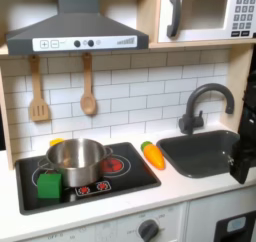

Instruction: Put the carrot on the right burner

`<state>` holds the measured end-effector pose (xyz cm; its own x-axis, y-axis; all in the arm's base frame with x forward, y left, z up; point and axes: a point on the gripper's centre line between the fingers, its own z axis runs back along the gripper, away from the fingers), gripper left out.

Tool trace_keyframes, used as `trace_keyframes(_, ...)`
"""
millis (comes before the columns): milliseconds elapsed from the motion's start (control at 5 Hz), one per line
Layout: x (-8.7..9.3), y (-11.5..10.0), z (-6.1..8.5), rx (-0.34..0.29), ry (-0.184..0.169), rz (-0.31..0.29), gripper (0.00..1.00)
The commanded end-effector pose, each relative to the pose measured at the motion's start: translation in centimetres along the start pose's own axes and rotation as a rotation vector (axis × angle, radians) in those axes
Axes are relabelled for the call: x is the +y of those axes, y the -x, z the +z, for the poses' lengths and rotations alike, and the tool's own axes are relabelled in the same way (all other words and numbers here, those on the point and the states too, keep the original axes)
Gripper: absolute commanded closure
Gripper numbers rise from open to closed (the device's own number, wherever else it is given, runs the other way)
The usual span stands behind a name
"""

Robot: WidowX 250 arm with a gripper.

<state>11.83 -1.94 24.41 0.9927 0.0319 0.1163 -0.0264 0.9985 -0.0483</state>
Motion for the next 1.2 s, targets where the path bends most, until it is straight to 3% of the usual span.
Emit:
trace_keyframes(0, 0.0, 0.0, 0.0, 0.003, 0.000, 0.000, 0.00)
trace_keyframes(400, 1.8, -1.4, -0.5, 0.011, -0.014, 0.064, 0.00)
trace_keyframes(600, 2.2, -2.2, -1.1, 0.042, -0.011, 0.064, 0.00)
trace_keyframes(1000, 3.3, -6.2, -1.2, 0.013, 0.028, 0.103, 0.00)
